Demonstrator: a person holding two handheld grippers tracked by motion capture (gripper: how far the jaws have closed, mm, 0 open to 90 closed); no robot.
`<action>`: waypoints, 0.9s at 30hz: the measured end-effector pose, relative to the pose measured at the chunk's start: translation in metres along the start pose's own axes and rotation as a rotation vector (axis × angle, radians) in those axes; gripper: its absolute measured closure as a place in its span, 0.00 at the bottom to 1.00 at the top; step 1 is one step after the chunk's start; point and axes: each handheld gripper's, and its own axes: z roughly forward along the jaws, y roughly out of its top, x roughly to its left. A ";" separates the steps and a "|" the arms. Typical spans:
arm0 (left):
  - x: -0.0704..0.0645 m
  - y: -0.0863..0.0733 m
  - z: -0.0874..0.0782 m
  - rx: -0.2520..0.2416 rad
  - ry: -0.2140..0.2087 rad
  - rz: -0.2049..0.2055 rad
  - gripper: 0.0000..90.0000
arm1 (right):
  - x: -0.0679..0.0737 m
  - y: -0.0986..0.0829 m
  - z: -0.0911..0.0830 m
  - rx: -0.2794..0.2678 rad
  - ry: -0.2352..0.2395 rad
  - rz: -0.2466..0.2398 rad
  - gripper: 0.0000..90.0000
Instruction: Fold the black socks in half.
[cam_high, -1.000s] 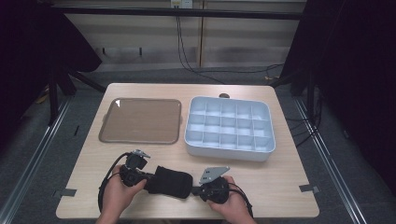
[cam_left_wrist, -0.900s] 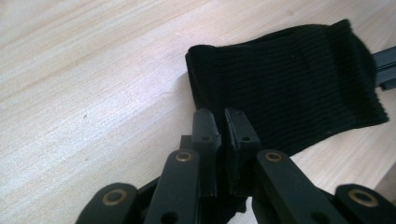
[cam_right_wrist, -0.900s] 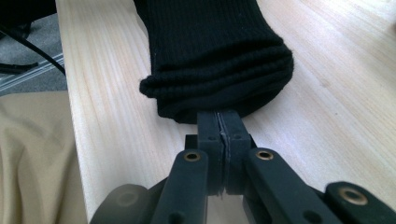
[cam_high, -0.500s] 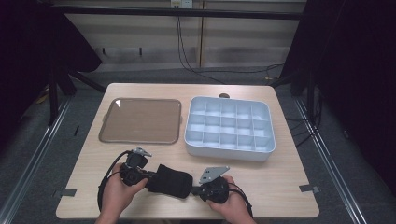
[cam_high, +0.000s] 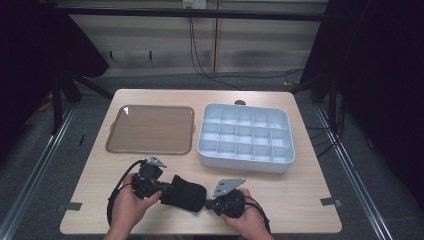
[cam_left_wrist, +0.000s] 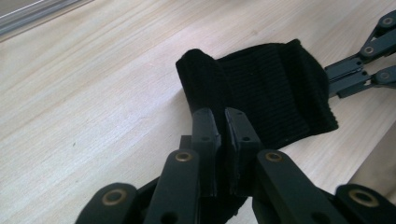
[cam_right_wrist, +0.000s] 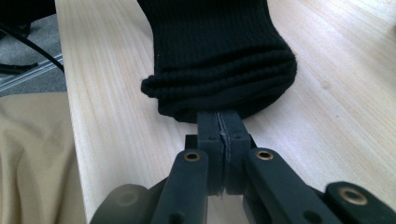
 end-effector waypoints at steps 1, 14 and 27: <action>0.000 0.000 0.000 0.000 0.000 0.000 0.93 | 0.000 0.000 0.000 0.000 0.000 0.000 0.99; -0.008 0.007 0.002 -0.018 -0.049 0.022 0.93 | 0.000 0.000 0.000 -0.003 0.006 0.015 0.99; -0.013 0.014 0.006 -0.009 -0.091 0.056 0.93 | 0.000 -0.001 0.001 -0.010 0.002 0.020 0.99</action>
